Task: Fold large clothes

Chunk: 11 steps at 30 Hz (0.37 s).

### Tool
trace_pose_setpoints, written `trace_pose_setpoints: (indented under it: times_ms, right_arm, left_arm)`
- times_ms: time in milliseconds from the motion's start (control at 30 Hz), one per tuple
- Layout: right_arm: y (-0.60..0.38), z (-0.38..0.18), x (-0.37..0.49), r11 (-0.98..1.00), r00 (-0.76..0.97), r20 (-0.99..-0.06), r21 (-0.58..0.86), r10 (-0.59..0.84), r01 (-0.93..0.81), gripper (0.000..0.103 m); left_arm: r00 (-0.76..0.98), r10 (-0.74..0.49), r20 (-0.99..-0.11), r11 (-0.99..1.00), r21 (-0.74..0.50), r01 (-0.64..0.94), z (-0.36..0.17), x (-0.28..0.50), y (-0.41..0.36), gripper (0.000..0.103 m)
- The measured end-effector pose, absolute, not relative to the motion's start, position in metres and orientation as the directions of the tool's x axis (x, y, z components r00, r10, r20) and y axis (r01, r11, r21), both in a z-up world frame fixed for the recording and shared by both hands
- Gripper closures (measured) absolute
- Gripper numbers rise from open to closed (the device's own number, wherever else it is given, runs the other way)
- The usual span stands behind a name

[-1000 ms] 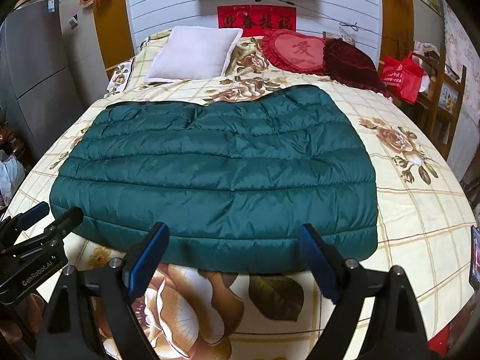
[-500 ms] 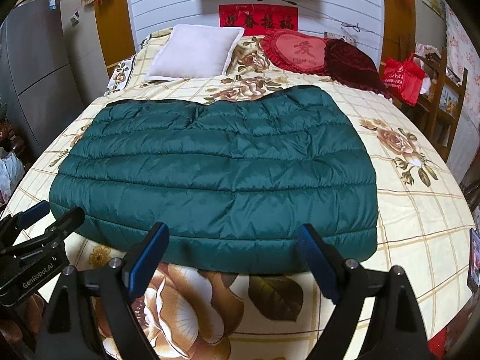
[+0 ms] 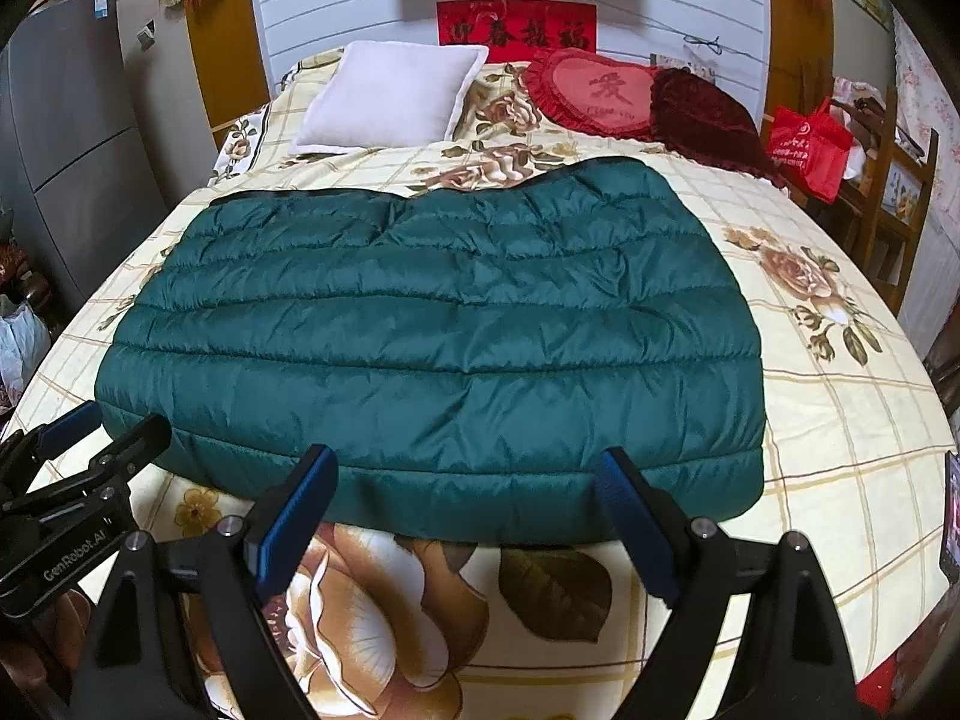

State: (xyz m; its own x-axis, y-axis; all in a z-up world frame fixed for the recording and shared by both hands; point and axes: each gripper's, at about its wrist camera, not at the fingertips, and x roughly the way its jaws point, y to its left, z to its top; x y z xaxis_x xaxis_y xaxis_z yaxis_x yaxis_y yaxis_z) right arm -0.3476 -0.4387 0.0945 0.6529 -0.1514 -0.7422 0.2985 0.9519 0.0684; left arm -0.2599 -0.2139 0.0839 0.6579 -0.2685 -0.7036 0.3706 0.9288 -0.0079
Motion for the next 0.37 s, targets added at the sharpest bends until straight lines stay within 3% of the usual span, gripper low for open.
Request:
trace_pose_setpoints:
  times_ms: [367]
  right_arm:
    - [-0.4387, 0.0908, -0.3455, 0.953, 0.649, -0.747, 0.070, -0.145, 0.293, 0.012]
  left_arm:
    - [0.659, -0.285, -0.696, 0.929, -0.033, 0.368, 0.0820, -0.2542, -0.2067, 0.024]
